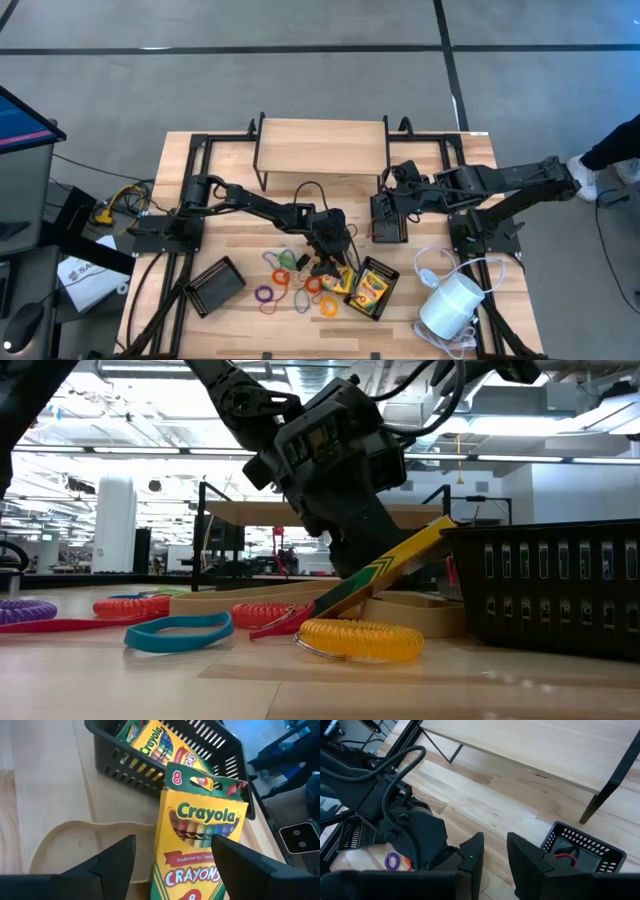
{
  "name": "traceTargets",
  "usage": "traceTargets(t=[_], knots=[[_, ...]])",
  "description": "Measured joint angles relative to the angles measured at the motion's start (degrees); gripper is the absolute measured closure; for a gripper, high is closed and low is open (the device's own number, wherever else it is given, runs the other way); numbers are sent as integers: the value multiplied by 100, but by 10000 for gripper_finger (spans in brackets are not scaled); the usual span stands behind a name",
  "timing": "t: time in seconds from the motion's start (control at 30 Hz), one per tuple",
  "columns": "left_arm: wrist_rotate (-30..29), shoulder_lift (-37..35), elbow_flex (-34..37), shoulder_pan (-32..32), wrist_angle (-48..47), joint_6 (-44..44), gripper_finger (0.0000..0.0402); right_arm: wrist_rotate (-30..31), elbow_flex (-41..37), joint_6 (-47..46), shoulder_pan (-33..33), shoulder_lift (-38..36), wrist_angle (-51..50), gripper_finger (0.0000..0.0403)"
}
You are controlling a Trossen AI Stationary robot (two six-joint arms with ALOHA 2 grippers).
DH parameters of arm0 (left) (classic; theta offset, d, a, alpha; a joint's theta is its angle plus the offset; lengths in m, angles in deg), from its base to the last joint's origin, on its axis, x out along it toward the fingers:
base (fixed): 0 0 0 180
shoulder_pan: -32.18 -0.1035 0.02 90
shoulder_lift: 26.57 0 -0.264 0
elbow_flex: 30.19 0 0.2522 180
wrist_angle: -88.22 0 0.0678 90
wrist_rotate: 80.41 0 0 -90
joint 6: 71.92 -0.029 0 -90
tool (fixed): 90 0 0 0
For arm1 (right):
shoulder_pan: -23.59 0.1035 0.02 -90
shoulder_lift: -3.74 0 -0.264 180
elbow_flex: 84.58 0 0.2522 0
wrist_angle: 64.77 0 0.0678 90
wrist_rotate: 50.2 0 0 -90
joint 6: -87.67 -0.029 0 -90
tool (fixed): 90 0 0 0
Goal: Pick & Place Office Desk Supplies
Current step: Put the crayon box into the bottom right black bin
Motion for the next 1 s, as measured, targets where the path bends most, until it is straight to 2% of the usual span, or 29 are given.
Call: traceTargets(t=[0.43, 1.0], knots=[[258, 201, 2, 110, 92, 174, 147, 0, 0, 3, 0, 0, 14, 319], [306, 273, -7, 243, 318, 367, 147, -144, 0, 50, 0, 0, 10, 319]])
